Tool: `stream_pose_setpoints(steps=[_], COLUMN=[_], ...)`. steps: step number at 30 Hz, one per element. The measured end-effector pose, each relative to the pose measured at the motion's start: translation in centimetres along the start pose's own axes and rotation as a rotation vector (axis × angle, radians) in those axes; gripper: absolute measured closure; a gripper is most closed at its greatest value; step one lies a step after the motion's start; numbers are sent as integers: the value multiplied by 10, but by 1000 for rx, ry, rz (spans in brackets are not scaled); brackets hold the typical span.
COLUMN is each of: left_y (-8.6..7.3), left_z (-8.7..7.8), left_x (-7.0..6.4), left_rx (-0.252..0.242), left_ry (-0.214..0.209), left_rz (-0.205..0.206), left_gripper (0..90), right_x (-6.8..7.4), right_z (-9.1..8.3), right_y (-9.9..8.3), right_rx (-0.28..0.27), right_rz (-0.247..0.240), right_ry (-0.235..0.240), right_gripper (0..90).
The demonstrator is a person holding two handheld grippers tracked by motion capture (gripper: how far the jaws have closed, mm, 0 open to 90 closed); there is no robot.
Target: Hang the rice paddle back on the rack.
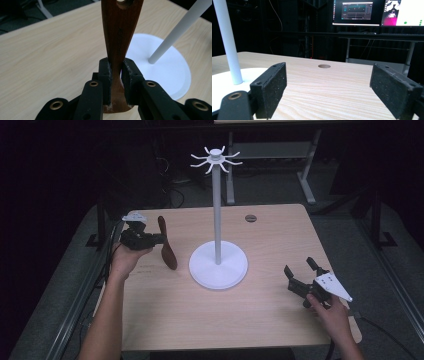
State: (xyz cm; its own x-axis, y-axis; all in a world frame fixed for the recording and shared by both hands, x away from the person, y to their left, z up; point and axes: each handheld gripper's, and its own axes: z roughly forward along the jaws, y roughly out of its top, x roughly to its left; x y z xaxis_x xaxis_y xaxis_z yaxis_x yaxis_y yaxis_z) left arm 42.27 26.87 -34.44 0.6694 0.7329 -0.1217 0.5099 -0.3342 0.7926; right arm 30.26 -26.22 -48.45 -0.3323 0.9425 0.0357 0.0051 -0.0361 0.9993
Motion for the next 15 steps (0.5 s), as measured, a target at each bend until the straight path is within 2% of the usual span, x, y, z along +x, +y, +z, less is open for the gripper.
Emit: stream_pose_setpoints(steps=[12,15], left_y=[11,15], left_z=[-21,-26], left_x=[-18,-22], left_rx=[-100,-121], left_ry=[-36,-60], left_rz=[39,47], left_gripper=[784,784], right_x=[0,0], right_z=[0,0], right_y=[0,0], right_rx=[1,1], right_rz=[-1,-1], right_ry=[-1,0], right_gripper=[133,133])
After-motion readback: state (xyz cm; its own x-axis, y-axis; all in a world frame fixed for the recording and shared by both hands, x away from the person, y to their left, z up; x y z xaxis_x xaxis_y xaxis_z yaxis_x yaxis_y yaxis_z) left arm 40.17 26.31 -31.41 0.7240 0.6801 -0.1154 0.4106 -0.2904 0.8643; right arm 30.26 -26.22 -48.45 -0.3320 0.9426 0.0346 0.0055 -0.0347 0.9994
